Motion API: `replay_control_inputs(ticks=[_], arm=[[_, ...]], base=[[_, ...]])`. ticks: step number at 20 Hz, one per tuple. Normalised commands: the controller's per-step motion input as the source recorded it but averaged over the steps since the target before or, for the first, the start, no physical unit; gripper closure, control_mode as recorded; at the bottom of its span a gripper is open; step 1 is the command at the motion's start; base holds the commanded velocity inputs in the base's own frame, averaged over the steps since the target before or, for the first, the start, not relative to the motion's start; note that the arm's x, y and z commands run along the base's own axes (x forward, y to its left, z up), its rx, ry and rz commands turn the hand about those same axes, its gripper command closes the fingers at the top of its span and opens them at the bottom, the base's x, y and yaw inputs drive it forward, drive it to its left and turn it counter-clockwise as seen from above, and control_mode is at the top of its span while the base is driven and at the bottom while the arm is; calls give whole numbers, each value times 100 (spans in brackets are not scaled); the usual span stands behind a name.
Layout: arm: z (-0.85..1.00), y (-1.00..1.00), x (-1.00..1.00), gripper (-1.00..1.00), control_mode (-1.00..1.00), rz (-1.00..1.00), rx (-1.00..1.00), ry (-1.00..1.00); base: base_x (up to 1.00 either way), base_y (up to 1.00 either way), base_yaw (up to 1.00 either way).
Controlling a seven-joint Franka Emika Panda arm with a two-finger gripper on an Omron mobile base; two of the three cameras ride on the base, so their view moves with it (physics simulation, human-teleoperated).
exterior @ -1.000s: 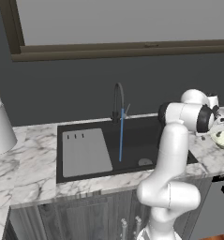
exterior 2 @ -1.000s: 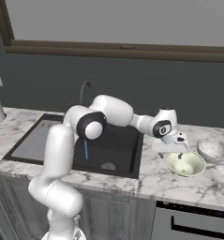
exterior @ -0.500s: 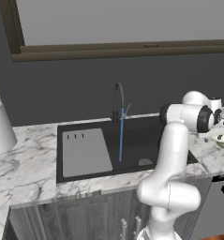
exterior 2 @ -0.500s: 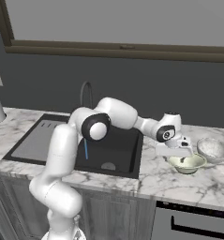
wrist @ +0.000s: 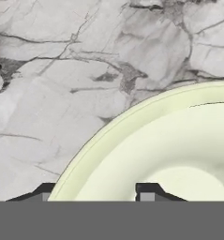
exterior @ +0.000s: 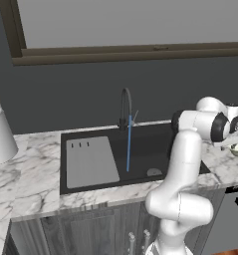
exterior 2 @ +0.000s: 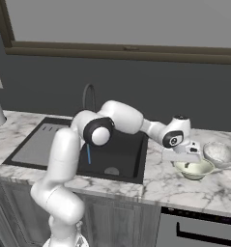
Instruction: Rinse each bowl for a few seconds and place them down in the sink or on the counter.
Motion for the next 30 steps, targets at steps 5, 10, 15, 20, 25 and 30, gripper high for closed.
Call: replay_control_inputs(ticks=[5, 10, 15, 20, 25, 30], arm=[[11, 22, -22, 100, -100, 2, -6, -5], [14, 34, -26, 100, -100, 0, -15, -12], [25, 35, -28, 100, -100, 4, -12, -7], [36, 31, -23, 100, -100, 8, -10, -4], [44, 24, -18, 100, -100, 12, -9, -2], [42, 24, -11, 100, -100, 16, -9, 0]], base=[[0, 0, 0], [0, 0, 0], [0, 0, 0], [0, 0, 0], [0, 0, 0], [0, 0, 0]])
